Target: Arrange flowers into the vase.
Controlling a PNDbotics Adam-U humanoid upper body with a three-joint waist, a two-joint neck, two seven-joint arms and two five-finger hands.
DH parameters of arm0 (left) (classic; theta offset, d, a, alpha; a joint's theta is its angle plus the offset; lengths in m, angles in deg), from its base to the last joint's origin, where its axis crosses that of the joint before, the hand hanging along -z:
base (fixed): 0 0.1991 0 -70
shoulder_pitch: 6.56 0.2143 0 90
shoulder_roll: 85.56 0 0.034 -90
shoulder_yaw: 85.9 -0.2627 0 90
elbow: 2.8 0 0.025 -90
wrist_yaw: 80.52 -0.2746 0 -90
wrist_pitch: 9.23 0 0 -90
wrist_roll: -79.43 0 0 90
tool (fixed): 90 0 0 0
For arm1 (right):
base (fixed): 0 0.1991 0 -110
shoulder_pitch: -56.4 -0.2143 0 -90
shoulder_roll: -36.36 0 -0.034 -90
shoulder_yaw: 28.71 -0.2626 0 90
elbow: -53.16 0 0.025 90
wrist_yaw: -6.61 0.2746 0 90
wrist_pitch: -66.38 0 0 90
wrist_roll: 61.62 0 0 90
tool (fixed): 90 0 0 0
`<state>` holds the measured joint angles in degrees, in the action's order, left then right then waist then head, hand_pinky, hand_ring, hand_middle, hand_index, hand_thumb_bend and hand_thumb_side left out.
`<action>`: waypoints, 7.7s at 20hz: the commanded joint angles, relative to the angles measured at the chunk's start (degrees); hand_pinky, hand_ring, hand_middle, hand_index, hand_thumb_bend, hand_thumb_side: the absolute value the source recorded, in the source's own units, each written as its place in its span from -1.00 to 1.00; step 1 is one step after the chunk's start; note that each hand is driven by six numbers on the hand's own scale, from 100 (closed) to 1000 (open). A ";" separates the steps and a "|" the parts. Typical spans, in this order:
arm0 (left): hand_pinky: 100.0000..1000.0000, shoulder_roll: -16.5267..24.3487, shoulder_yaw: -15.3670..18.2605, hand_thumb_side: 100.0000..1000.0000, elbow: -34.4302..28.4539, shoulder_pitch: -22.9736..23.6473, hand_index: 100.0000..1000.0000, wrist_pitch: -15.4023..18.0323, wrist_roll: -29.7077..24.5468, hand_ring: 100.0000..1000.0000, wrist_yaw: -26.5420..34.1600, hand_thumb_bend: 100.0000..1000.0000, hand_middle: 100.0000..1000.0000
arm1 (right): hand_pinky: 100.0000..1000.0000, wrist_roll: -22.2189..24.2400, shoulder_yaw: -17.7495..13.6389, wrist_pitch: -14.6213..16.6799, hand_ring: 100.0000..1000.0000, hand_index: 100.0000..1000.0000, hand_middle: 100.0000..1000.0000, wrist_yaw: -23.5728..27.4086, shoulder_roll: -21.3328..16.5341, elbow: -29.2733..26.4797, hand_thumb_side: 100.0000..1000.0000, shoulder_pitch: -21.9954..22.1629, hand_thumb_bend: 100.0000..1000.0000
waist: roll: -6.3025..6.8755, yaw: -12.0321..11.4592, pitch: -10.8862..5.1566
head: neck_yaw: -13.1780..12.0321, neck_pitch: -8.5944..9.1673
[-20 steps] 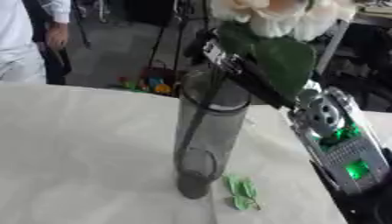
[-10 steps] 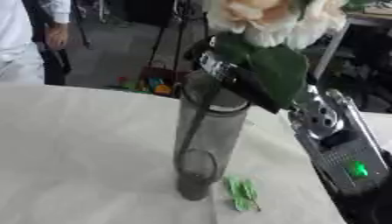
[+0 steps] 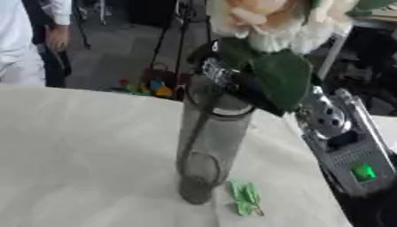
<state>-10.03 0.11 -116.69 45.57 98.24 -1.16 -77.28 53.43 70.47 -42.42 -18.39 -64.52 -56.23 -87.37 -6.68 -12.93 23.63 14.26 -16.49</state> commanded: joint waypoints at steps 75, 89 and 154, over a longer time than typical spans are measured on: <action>0.38 0.65 -0.37 1.00 -0.70 0.29 0.81 -0.49 -0.68 0.57 -0.05 -1.00 0.76 | 0.68 8.98 -4.12 4.99 0.74 0.92 0.55 21.58 -14.72 -0.71 1.00 0.09 -0.96 | -0.24 1.52 -2.03 | -10.69 -4.60; 0.38 0.59 -0.39 1.00 -0.70 0.36 0.81 -0.46 -0.75 0.58 -0.08 -1.00 0.76 | 0.68 6.97 -4.68 5.15 0.74 0.93 0.55 22.25 -15.64 -0.97 1.00 1.71 -0.91 | 0.31 1.93 -1.75 | -10.15 -3.76; 0.39 0.94 -0.92 1.00 -0.70 0.52 0.82 -1.18 -2.37 0.60 0.02 -1.00 0.78 | 0.79 24.87 -1.88 8.80 0.90 1.00 0.73 26.01 -19.15 9.36 0.63 -1.59 0.34 | -0.74 2.16 -1.81 | -10.26 -3.37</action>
<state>-9.94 -0.61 -116.69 46.62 97.08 -3.28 -77.28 78.30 68.70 -33.57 7.71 -81.81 -47.05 -88.78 -7.88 -10.90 23.23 4.12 -20.50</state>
